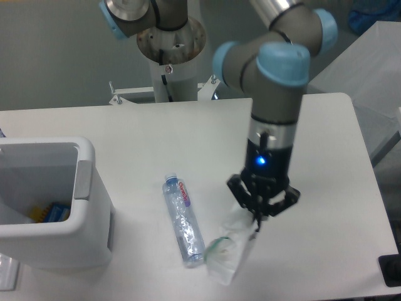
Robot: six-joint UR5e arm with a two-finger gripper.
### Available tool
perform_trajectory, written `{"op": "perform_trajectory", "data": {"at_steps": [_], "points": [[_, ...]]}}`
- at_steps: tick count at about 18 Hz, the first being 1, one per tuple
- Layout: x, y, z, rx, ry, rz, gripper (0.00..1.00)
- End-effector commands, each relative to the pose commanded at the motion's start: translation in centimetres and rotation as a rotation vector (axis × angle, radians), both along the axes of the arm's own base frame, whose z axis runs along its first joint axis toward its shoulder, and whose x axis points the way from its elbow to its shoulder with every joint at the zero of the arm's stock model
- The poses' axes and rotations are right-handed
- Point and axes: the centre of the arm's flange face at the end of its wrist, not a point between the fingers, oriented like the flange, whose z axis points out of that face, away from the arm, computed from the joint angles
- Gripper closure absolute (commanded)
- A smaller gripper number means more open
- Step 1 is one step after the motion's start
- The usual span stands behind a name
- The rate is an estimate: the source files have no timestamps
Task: Place the trash in the trash can
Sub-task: 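Lift the bag and carry it over the white trash bin, then open the gripper to drop the bag into the bin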
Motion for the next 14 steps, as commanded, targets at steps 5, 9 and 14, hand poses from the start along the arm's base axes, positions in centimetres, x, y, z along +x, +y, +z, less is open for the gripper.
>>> {"op": "perform_trajectory", "data": {"at_steps": [5, 9, 14], "points": [[9.7, 1.4, 3.5, 0.047, -0.005, -0.101, 1.0], [15.7, 1.2, 4.9, 0.072, -0.014, -0.169, 1.0], [21.8, 1.9, 3.6, 0.059, -0.029, -0.274, 1.0]]}}
